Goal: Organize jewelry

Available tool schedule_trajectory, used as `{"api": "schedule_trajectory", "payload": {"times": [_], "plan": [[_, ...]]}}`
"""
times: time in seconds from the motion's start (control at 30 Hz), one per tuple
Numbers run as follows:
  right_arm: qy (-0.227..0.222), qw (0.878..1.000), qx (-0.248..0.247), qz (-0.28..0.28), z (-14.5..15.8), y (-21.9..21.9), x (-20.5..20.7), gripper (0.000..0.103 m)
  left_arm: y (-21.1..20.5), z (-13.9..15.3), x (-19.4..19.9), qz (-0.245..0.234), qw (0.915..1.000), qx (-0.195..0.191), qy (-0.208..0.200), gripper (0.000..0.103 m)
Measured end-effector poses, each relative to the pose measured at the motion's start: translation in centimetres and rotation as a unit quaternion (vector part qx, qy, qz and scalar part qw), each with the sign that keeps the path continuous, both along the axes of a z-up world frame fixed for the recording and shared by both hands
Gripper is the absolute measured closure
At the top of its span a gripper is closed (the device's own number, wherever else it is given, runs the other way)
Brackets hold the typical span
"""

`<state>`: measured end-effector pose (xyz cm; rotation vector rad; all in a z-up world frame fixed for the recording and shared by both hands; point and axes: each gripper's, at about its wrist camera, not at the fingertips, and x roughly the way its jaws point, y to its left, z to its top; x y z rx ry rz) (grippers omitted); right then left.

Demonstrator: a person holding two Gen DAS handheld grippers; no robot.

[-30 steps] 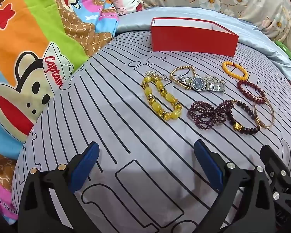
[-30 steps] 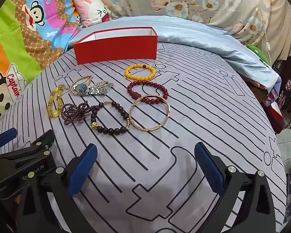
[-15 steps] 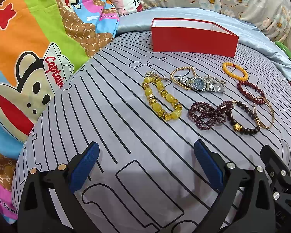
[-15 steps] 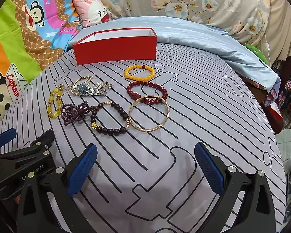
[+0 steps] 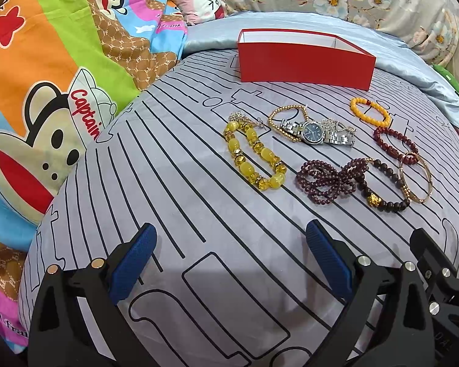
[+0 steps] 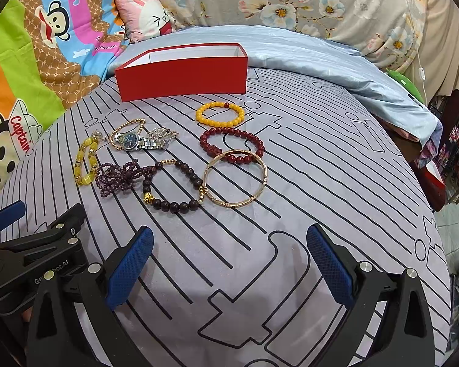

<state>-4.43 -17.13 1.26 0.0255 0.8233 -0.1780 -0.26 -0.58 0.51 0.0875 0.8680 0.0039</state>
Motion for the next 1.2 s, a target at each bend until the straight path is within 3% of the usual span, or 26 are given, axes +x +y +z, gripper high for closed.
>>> {"api": "schedule_trajectory", "payload": {"times": [1.2], "plan": [[0.0, 1.0, -0.001, 0.0, -0.03, 0.04, 0.06, 0.007, -0.32, -0.38, 0.18, -0.004, 1.0, -0.001, 0.002, 0.01]]}}
